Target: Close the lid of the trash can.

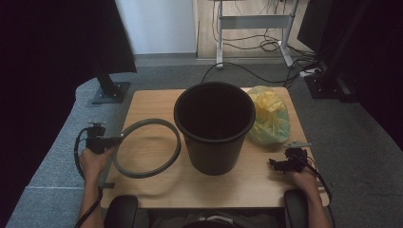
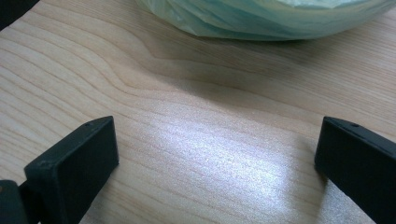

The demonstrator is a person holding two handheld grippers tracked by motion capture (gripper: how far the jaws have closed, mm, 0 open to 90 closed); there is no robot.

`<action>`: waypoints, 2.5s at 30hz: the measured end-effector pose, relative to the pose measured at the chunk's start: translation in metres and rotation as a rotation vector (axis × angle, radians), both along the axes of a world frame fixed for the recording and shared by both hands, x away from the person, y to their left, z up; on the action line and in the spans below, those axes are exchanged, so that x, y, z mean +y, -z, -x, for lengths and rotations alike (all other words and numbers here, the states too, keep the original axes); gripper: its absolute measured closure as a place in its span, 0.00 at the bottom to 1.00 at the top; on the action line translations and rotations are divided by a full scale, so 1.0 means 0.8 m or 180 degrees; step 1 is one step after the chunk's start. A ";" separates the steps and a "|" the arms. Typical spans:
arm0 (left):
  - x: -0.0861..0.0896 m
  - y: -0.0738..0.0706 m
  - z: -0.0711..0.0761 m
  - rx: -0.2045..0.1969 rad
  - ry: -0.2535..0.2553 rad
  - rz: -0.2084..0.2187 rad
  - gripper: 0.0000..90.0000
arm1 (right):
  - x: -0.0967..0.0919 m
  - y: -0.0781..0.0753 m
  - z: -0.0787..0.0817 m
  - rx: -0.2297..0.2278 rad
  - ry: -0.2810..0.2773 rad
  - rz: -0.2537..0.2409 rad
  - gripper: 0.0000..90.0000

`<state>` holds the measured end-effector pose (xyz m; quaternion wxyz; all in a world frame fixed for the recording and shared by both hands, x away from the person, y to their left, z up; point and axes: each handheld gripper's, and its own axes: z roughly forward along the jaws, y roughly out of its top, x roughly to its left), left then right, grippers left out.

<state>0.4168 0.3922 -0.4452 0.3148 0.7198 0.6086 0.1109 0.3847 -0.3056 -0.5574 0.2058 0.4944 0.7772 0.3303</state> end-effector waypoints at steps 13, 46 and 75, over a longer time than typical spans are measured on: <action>0.002 -0.038 -0.006 0.0000 0.0041 0.0021 0.87 | 0.000 0.000 0.000 -0.0001 0.0000 0.0002 0.00; 0.016 -0.139 -0.012 0.0078 0.0140 0.0115 0.87 | 0.000 0.000 0.000 -0.0002 -0.0001 0.0003 0.00; -0.003 -0.212 -0.019 -0.0060 0.0318 0.0162 0.87 | 0.000 0.000 0.000 0.0000 0.0000 0.0001 0.00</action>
